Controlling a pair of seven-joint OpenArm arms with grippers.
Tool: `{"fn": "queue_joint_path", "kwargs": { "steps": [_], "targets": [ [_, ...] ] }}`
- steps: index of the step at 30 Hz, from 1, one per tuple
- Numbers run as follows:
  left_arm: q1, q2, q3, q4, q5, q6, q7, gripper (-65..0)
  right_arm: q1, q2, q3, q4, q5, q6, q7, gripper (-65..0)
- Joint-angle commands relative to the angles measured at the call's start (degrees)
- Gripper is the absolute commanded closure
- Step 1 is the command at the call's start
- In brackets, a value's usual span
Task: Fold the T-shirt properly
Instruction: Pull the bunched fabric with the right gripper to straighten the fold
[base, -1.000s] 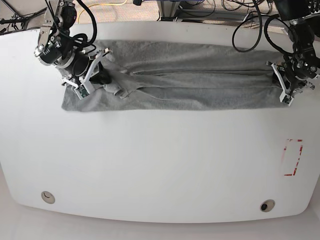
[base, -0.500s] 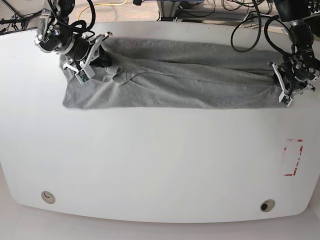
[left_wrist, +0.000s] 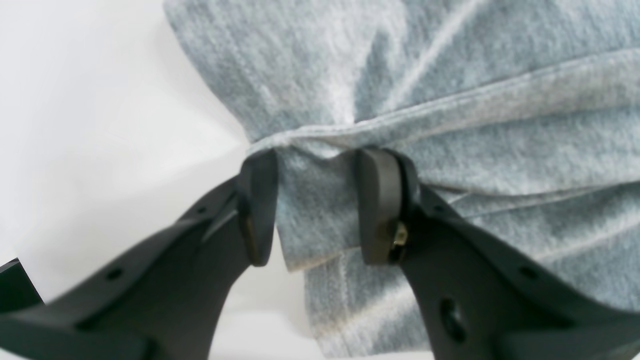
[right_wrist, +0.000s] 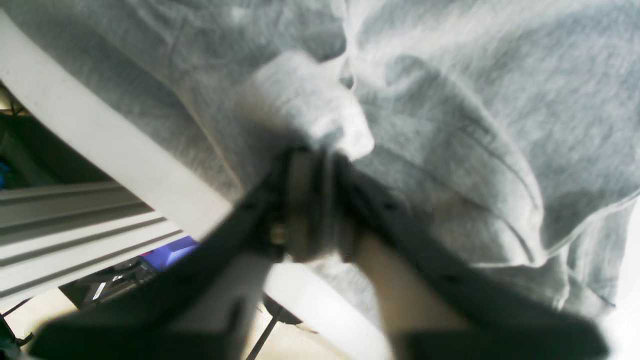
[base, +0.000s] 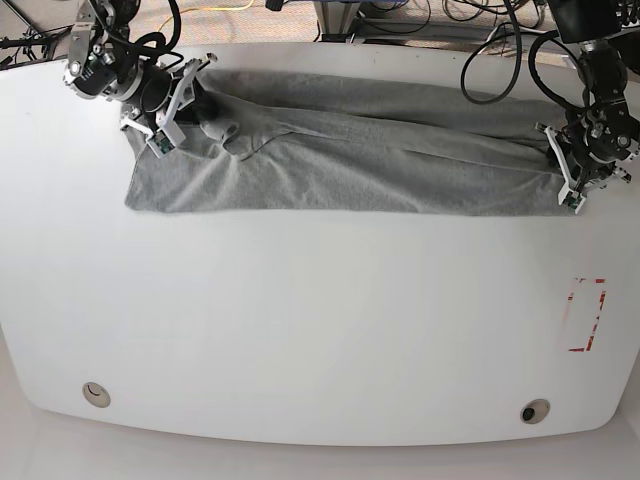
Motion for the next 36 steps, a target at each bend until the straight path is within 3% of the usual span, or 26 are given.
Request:
{"fn": "queue_joint_path", "kwargs": {
  "steps": [1,4,7,16,26,29,36],
  "targets": [
    [0.10,-0.85,-0.11,0.03,2.08,-0.03,2.29,-24.2,-0.16,0.68,1.81,1.10,0.54,0.10,0.72,-23.8],
    [0.10,-0.76,-0.11,0.03,2.08,-0.03,2.29,-24.2,-0.25,0.06,6.11,0.92,0.54,0.10,0.72,-36.5],
    [0.10,-0.67,-0.11,0.03,1.99,-0.03,2.29,-24.2,0.19,-1.17,10.60,0.84,-0.16,0.10,0.89,-42.6],
    [0.10,-0.67,-0.11,0.03,1.99,-0.03,2.29,-24.2,1.86,-3.19,18.42,1.19,-2.89,0.10,0.80,-43.0],
    [0.01,-0.59,-0.47,2.32,1.46,-0.03,2.29,-24.2,-0.51,-4.95,14.03,2.24,7.22,0.10,0.72,-42.6],
    [0.01,-0.50,-0.47,3.73,1.46,-0.03,2.29,-24.2,-0.42,-4.95,10.60,1.98,7.13,0.10,0.80,-37.4],
    [-1.39,-0.41,-0.47,5.40,1.37,-0.03,2.29,-24.2,2.13,-6.80,2.16,-2.59,-0.34,0.10,5.02,-6.2]
  ]
}}
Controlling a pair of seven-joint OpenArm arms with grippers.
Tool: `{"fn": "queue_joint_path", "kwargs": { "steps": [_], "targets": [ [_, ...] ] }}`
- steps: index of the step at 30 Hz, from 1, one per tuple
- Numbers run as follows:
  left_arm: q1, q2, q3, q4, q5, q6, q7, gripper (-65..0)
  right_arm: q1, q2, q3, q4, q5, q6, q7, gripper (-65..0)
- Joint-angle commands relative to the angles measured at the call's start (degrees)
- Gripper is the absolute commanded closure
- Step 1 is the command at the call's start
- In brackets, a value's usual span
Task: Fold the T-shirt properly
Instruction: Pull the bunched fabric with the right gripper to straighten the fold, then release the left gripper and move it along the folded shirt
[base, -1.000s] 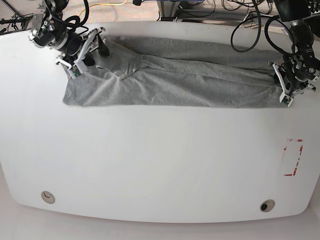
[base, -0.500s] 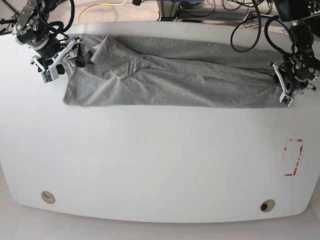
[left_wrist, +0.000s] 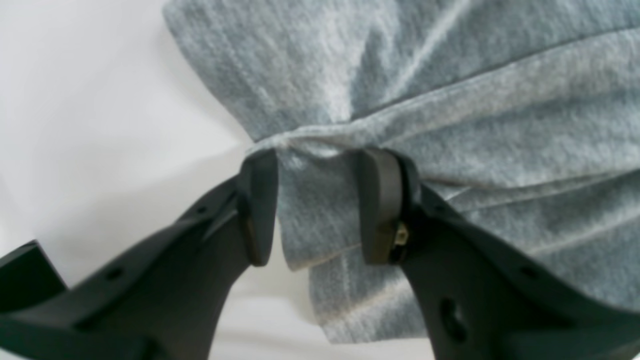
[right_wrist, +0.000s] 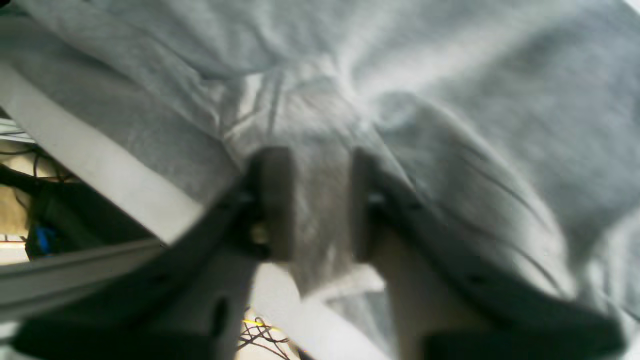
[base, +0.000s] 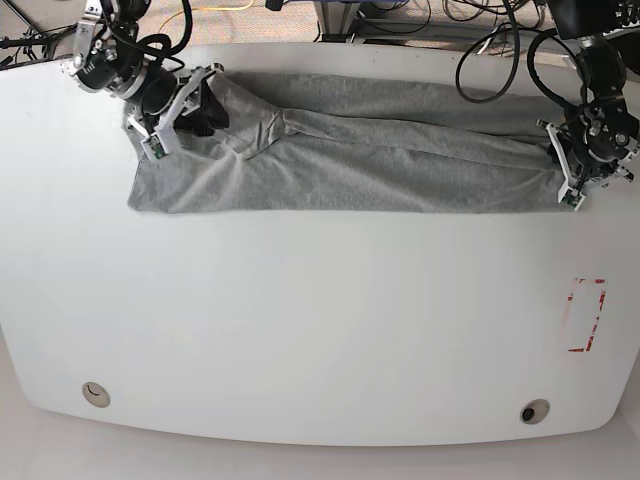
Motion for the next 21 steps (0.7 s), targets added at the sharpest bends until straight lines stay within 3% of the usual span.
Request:
{"fn": "queue_joint_path", "kwargs": {
  "steps": [1,6,11,15,21],
  "targets": [
    [-1.83,-0.98,-0.29,1.18,0.06,-0.01,-0.55,-24.3,1.12,-0.37,-1.08,-1.22,-3.34,0.10,2.38,-4.3],
    [-2.62,-0.89,-0.73,1.35,-0.38,-0.01,-0.55,-25.7,4.02,-2.57,-2.93,-6.49,-15.38,0.10,6.25,-3.5],
    [-4.38,0.08,-3.54,1.35,-5.56,-0.01,-0.47,-42.1,5.69,-4.15,-3.02,-11.59,-23.74,0.10,10.91,-3.5],
    [-5.35,-0.19,-7.24,1.35,-10.31,-0.01,2.17,-52.5,5.87,-4.06,-3.02,-12.65,-24.53,0.10,11.79,-3.5],
    [-5.35,-1.77,-14.01,0.91,-21.56,-0.01,7.45,-52.6,5.87,-3.89,-2.93,-12.21,-24.62,0.10,11.79,-3.5]
  ]
}}
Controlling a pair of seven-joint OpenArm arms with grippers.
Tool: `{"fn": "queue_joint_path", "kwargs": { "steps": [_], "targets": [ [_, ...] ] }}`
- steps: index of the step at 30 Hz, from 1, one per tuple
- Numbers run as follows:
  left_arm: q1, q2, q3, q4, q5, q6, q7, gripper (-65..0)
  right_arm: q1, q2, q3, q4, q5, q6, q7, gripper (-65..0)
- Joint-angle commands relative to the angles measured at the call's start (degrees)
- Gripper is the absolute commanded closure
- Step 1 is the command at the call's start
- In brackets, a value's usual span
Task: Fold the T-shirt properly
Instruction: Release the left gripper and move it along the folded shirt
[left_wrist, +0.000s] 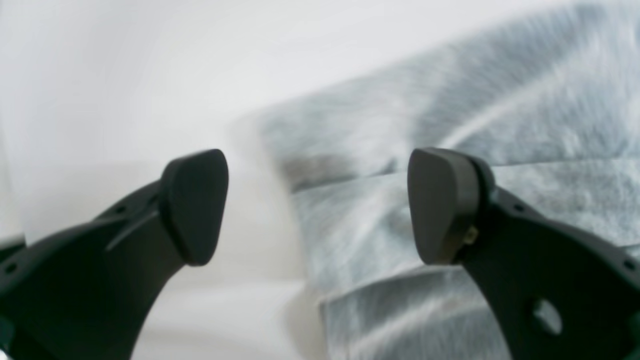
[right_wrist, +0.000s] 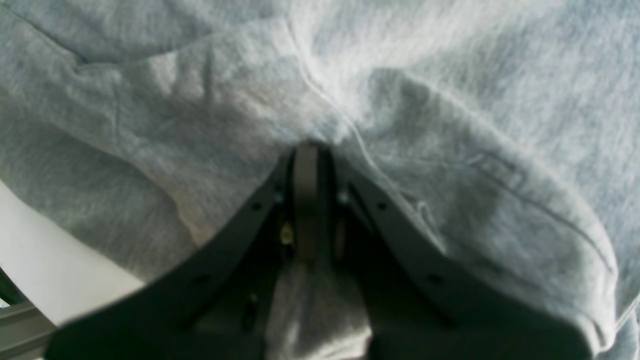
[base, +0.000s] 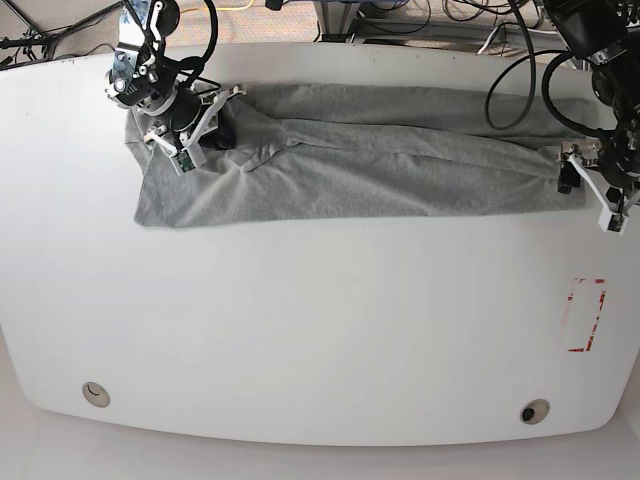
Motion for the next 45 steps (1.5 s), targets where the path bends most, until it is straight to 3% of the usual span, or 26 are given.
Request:
{"fn": "queue_joint_path", "kwargs": {
  "steps": [1,8,15,27,41,43,45],
  "targets": [
    [-0.21,-2.49,-1.59,0.59,-5.42,-0.10,0.45,-52.6,-0.38,0.48,0.22,0.34,-2.17,-0.14,-2.13,-3.5],
    [3.83,-5.04,-3.88,-4.07,-16.32,-0.10,0.89,-52.6,-0.56,0.13,0.13,0.34,-2.17,-0.14,-2.13,-3.5],
    [4.89,-6.45,-4.58,-11.02,-20.28,-0.10,0.89,-52.6,-0.65,0.13,0.13,0.34,-2.17,-0.14,-2.13,-3.5],
    [4.80,-6.19,-4.06,-13.57,-19.93,-0.10,0.63,-52.5,-0.65,0.13,0.13,0.42,-2.17,-0.14,-2.13,-3.5],
    [4.89,-6.10,2.54,-16.73,-20.37,-0.10,0.63,-52.1,-0.65,0.04,0.31,0.42,-2.17,-0.14,-2.13,-3.5],
    [4.89,-6.10,2.89,-16.73,-20.37,-0.10,0.63,-49.6,-0.65,0.04,0.40,0.51,-2.17,-0.14,-2.13,-3.5],
    [4.89,-6.10,2.89,-16.73,-20.19,-0.10,0.63,-42.8,-0.65,0.04,0.40,1.04,-2.17,-0.14,-2.13,-3.5]
  ]
}}
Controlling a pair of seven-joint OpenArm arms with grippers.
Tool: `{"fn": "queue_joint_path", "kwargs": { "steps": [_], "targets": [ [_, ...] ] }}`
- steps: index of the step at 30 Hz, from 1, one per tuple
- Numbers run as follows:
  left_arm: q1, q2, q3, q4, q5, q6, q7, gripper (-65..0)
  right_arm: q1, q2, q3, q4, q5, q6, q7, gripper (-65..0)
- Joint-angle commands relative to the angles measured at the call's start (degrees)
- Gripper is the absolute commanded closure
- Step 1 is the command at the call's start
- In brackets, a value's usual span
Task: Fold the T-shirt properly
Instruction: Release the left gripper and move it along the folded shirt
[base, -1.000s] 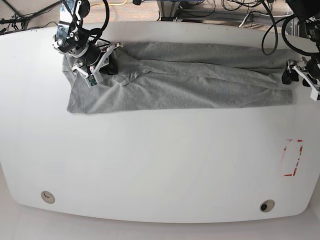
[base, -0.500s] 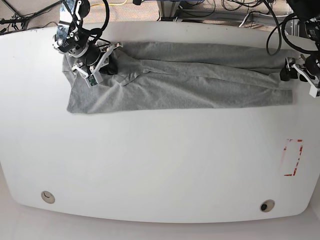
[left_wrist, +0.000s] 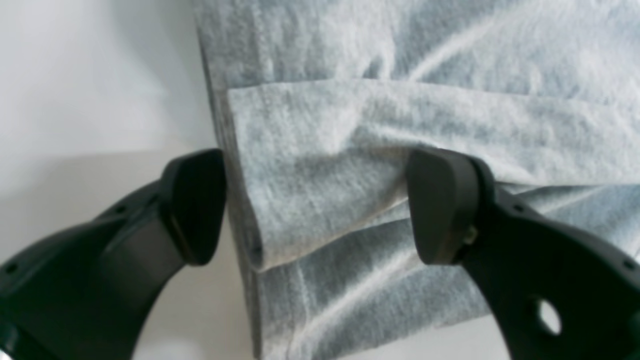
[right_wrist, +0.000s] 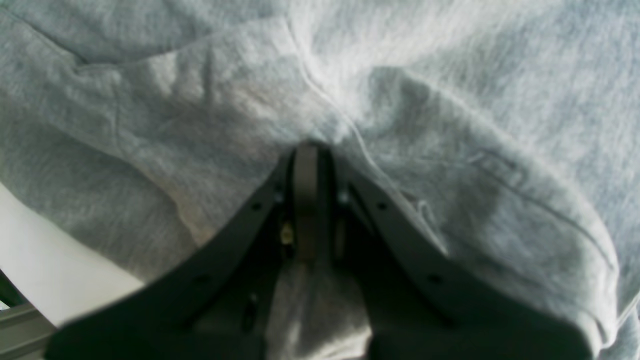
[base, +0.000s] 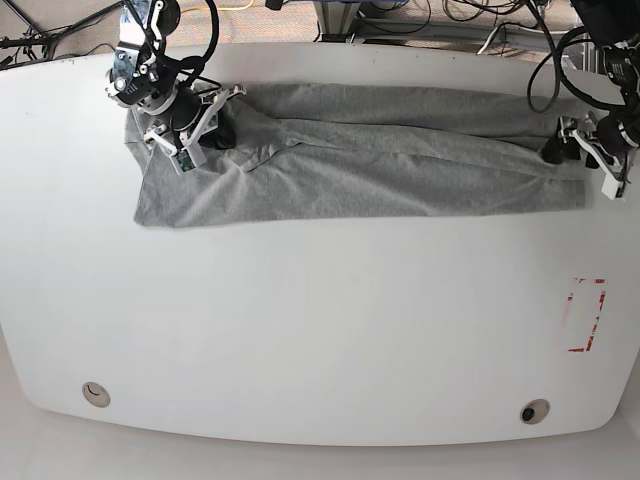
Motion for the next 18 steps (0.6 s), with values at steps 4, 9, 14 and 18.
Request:
{"fn": "queue_joint_path", "kwargs": {
  "steps": [4,9,14,18],
  "targets": [
    [0.04,-0.92,0.00,-0.06,0.55,-0.03,1.46,-13.9,-0.65,0.39,0.35,1.68,-1.95,-0.14,-2.16,-3.5],
    [0.04,-1.01,0.09,0.38,1.43,-0.03,1.46,0.0,-0.65,0.39,0.35,1.77,-1.95,-0.14,-2.16,-3.5],
    [0.04,-0.74,0.00,4.07,3.80,-0.03,1.46,0.0,-0.56,0.31,0.35,1.77,-1.95,-0.14,-2.16,-3.5],
    [1.97,-0.66,0.09,11.99,4.24,-0.03,1.46,0.0,-0.56,0.31,0.26,1.77,-1.95,-0.14,-2.16,-3.5]
  ]
}}
